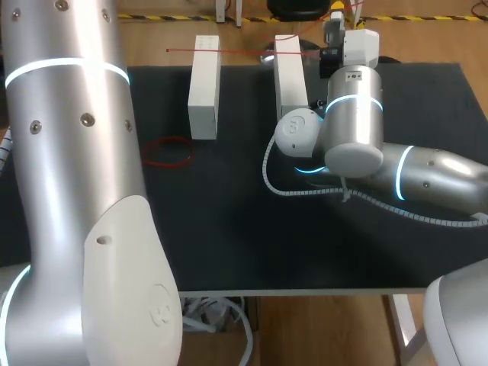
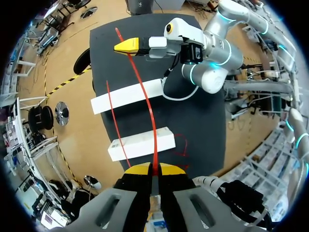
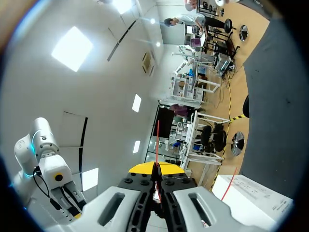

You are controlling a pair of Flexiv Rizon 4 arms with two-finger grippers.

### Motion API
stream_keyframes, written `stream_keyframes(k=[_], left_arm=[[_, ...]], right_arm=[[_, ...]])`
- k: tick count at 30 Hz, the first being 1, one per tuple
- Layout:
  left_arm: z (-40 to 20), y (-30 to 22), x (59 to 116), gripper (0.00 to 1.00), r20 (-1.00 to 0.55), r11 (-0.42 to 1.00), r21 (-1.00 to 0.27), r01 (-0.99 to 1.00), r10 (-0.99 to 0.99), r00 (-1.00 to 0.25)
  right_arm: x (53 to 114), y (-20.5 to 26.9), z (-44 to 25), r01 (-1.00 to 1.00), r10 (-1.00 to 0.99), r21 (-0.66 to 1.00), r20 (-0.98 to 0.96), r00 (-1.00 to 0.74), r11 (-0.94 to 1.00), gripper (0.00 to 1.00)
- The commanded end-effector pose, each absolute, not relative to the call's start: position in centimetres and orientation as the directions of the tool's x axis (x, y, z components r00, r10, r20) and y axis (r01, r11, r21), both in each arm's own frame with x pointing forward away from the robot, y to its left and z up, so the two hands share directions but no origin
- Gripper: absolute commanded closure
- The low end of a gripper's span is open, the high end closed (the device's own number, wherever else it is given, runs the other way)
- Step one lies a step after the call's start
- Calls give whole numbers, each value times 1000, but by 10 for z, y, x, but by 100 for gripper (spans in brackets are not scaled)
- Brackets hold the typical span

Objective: Grab the tape and strap the tape.

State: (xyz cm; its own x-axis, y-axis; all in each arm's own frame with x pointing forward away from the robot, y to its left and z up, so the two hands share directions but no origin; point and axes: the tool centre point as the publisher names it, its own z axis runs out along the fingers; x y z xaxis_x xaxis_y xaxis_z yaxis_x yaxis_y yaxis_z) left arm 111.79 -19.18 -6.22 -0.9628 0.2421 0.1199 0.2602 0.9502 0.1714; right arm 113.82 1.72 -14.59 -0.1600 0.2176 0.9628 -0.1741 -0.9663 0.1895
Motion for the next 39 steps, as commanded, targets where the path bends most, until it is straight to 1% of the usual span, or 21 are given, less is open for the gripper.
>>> stream_keyframes(k=[1,31,37,39], left_arm=[[-59,-198,1124,100,157,949,181,259,233,-960],[-59,-198,1124,100,157,949,181,259,233,-960],[-66,-191,1127,100,183,967,194,167,132,-974],[-67,-188,1129,100,183,976,179,123,90,-979]], right_arm=[[1138,17,-144,-175,218,190,964,-154,-966,100],[1138,17,-144,-175,218,190,964,-154,-966,100],[1138,17,-144,-175,218,190,964,-154,-966,100],[1138,17,-144,-175,218,190,964,-154,-966,100]])
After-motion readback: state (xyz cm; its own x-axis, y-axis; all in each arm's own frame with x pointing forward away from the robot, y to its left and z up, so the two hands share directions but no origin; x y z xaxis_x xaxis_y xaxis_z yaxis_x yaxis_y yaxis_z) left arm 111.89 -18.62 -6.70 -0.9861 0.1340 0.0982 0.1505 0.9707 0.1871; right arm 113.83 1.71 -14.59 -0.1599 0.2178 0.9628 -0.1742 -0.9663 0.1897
